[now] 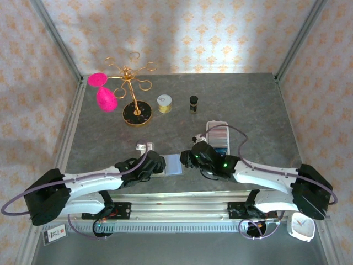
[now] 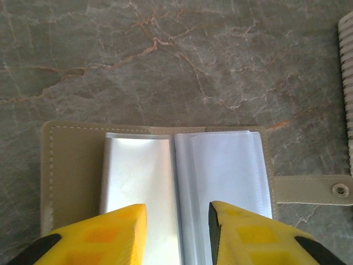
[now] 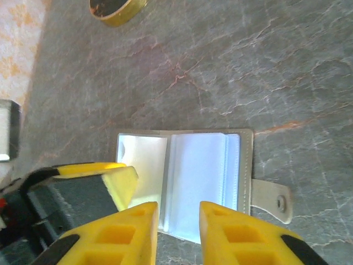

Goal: Put the credit cards into the card holder

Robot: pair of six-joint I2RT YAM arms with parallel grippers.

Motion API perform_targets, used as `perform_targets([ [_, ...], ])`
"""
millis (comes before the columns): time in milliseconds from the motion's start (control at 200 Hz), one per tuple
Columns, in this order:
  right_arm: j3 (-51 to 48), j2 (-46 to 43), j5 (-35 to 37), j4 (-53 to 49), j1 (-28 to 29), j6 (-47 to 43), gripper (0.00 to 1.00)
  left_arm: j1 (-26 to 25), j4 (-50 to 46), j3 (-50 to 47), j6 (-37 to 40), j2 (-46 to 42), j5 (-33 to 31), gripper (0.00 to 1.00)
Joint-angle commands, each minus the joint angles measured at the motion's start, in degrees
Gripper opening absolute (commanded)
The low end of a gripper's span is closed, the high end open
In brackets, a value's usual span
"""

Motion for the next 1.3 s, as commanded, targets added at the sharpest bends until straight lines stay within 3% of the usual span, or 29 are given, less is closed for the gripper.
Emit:
perform_targets([
  [0,1.9,3.0,-0.8,0.7,0.5,-0.6,0.24,0.4,-3.4,-1.8,-1.2,-2.2,-3.6,0.34],
  [400,3.9,12.0,-2.1,3.9,4.0,0.1,0.28,0.3,-3.8,-4.5,-2.1,1.3,-4.0,0.21],
  [676,5.7,16.2,1.4,2.0,4.7,2.2,0.34,0.3,-1.3,-5.7,-1.7,4.4,-2.7,0.04],
  [1296,6.9,23.0,0.4,4.1,5.0,4.0,0.42,0.3,1.2,-7.8,-2.5,3.1,-0.8,0.00],
])
